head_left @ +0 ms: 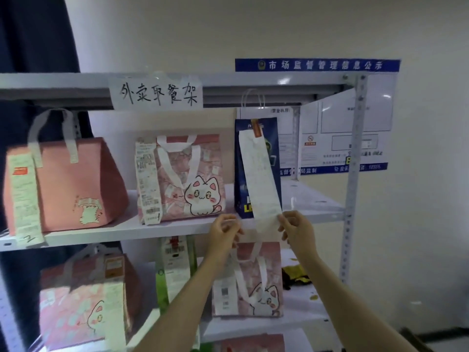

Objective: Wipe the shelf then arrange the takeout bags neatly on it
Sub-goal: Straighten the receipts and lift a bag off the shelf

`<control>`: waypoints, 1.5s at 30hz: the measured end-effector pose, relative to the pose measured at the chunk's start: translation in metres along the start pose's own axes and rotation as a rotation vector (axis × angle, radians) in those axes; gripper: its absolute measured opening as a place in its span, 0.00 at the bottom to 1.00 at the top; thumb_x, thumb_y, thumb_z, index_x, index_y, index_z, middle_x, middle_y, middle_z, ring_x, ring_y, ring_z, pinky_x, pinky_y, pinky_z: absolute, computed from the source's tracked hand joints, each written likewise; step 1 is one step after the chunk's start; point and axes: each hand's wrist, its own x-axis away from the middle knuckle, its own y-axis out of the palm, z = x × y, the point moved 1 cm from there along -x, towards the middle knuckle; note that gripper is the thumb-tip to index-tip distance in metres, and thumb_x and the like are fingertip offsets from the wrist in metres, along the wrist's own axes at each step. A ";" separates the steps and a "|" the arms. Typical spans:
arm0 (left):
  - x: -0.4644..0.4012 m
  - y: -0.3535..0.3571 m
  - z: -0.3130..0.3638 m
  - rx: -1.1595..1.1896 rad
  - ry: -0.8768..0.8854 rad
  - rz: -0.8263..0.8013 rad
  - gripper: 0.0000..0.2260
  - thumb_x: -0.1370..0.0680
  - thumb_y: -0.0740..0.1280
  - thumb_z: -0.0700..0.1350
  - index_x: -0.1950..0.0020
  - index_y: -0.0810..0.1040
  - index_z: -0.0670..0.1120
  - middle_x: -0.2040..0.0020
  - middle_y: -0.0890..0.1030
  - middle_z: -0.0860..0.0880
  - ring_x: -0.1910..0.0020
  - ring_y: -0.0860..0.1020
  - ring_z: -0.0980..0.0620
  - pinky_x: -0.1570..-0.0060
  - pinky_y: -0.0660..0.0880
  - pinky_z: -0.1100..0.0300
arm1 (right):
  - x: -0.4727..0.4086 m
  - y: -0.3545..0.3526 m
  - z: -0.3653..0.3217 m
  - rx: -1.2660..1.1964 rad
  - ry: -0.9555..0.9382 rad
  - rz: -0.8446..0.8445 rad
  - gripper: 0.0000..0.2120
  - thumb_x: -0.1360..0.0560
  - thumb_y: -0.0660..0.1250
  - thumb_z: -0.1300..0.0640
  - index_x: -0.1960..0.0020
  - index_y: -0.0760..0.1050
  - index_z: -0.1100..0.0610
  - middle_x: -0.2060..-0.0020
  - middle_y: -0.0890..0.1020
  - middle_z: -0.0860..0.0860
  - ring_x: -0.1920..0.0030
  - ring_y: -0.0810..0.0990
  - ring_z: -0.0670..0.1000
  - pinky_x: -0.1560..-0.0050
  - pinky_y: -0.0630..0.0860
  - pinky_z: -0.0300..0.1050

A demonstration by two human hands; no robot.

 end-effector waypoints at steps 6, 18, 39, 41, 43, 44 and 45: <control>0.000 0.032 0.013 -0.026 -0.024 0.040 0.15 0.24 0.75 0.52 0.42 0.78 0.46 0.59 0.86 0.45 0.70 0.80 0.56 0.72 0.74 0.65 | -0.003 -0.014 -0.002 -0.322 0.068 -0.174 0.10 0.19 0.69 0.55 0.52 0.80 0.62 0.73 0.74 0.53 0.74 0.69 0.48 0.74 0.67 0.39; 0.015 0.043 0.012 -0.087 -0.016 0.039 0.11 0.23 0.74 0.50 0.53 0.84 0.42 0.65 0.82 0.48 0.70 0.74 0.54 0.72 0.71 0.67 | -0.003 -0.030 0.003 -0.370 0.085 -0.283 0.07 0.20 0.70 0.55 0.51 0.83 0.58 0.72 0.73 0.53 0.74 0.68 0.48 0.73 0.65 0.40; -0.013 0.050 0.016 -0.293 0.037 0.162 0.14 0.21 0.71 0.49 0.37 0.79 0.48 0.55 0.83 0.48 0.53 0.83 0.49 0.54 0.79 0.56 | -0.014 -0.018 0.016 -0.198 -0.029 -0.377 0.05 0.19 0.68 0.58 0.49 0.82 0.56 0.72 0.80 0.52 0.75 0.74 0.46 0.75 0.69 0.36; -0.003 0.045 0.015 -0.362 0.073 0.143 0.13 0.21 0.71 0.51 0.38 0.77 0.50 0.54 0.82 0.50 0.54 0.81 0.52 0.56 0.78 0.59 | -0.009 -0.022 0.024 -0.182 -0.030 -0.355 0.04 0.19 0.68 0.57 0.47 0.82 0.55 0.69 0.81 0.52 0.73 0.77 0.47 0.73 0.71 0.38; 0.010 0.037 0.009 -0.420 0.103 0.125 0.10 0.20 0.70 0.51 0.41 0.77 0.51 0.53 0.81 0.53 0.55 0.79 0.54 0.59 0.75 0.62 | -0.002 -0.028 0.037 -0.127 -0.032 -0.339 0.04 0.19 0.68 0.56 0.45 0.80 0.54 0.66 0.83 0.52 0.71 0.79 0.49 0.73 0.73 0.40; 0.016 0.032 0.004 -0.441 0.110 0.116 0.08 0.20 0.70 0.51 0.44 0.77 0.50 0.53 0.81 0.54 0.56 0.79 0.54 0.59 0.75 0.61 | 0.002 -0.030 0.045 -0.091 -0.031 -0.345 0.04 0.18 0.67 0.56 0.45 0.79 0.54 0.64 0.84 0.53 0.71 0.80 0.49 0.73 0.74 0.41; 0.022 0.025 -0.003 -0.472 0.112 0.103 0.06 0.20 0.70 0.51 0.47 0.78 0.50 0.54 0.81 0.54 0.56 0.79 0.54 0.59 0.76 0.60 | 0.008 -0.031 0.055 -0.041 -0.026 -0.360 0.03 0.18 0.67 0.57 0.46 0.78 0.54 0.63 0.84 0.53 0.71 0.80 0.48 0.72 0.76 0.42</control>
